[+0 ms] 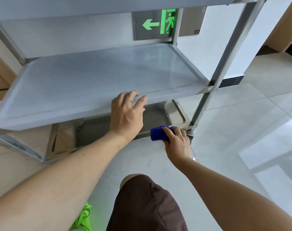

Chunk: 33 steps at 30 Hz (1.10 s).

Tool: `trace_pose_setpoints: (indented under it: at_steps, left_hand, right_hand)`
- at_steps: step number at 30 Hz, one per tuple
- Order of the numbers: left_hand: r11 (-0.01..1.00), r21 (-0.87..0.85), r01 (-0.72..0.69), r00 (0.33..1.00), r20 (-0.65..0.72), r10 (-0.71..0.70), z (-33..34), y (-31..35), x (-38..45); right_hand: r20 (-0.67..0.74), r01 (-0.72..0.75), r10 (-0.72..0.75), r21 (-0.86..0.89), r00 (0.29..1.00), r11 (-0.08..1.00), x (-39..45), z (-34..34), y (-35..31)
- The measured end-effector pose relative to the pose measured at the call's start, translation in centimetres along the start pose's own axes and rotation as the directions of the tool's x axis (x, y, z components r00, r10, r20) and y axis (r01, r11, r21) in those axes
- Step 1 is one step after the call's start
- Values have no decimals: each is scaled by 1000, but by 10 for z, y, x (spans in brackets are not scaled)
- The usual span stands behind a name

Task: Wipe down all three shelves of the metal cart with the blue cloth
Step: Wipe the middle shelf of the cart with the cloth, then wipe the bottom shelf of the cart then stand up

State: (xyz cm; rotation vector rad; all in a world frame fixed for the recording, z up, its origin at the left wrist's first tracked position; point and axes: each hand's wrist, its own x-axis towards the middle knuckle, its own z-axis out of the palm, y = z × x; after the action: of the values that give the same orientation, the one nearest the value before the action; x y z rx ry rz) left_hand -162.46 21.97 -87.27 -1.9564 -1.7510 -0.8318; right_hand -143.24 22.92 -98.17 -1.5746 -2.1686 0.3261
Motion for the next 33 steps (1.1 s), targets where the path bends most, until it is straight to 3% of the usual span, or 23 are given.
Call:
trace_pose_setpoints:
  at_steps: [2, 4, 10, 15, 17, 19, 20, 24, 29, 31, 33]
  left_hand:
    - [985, -70, -159, 987, -30, 157, 9, 4, -22]
    - [970, -110, -217, 974, 36, 222, 19, 1, -43]
    - [987, -101, 122, 956, 280, -89, 48, -32, -95]
    - [984, 8, 177, 880, 447, -162, 68, -55, -109]
    - [981, 24, 192, 856, 485, -180, 81, -59, -108]
    - [977, -7, 212, 852, 491, -181, 96, -63, -110]
    - [976, -30, 215, 860, 479, -174, 103, -65, -111]
    - [957, -85, 278, 861, 464, -209, 125, -70, -113]
    - [958, -159, 239, 853, 506, -129, 156, -64, -88]
    - [958, -168, 231, 851, 512, -116, 169, -59, -68]
    - [969, -155, 194, 852, 516, -88, 185, -53, -52]
  right_hand:
    - [20, 19, -19, -13, 1000, 1000, 3, 8, 2]
    - [36, 47, -46, -41, 998, 998, 9, 14, 5]
    - [55, 97, -94, -57, 994, 994, 39, 35, 20]
    - [-75, 40, -51, -143, 996, 989, 72, 44, 39]
    - [62, 29, -16, -217, 998, 976, 81, 57, 43]
    - [309, -6, 91, -266, 947, 964, 80, 83, 44]
    - [367, -33, 141, -286, 919, 958, 78, 95, 45]
    - [411, -138, 260, -304, 874, 943, 84, 103, 43]
    - [500, -176, 376, -402, 780, 899, 101, 97, 35]
    - [497, -187, 390, -408, 775, 894, 107, 97, 37]
    - [458, -155, 343, -399, 820, 904, 110, 98, 45]
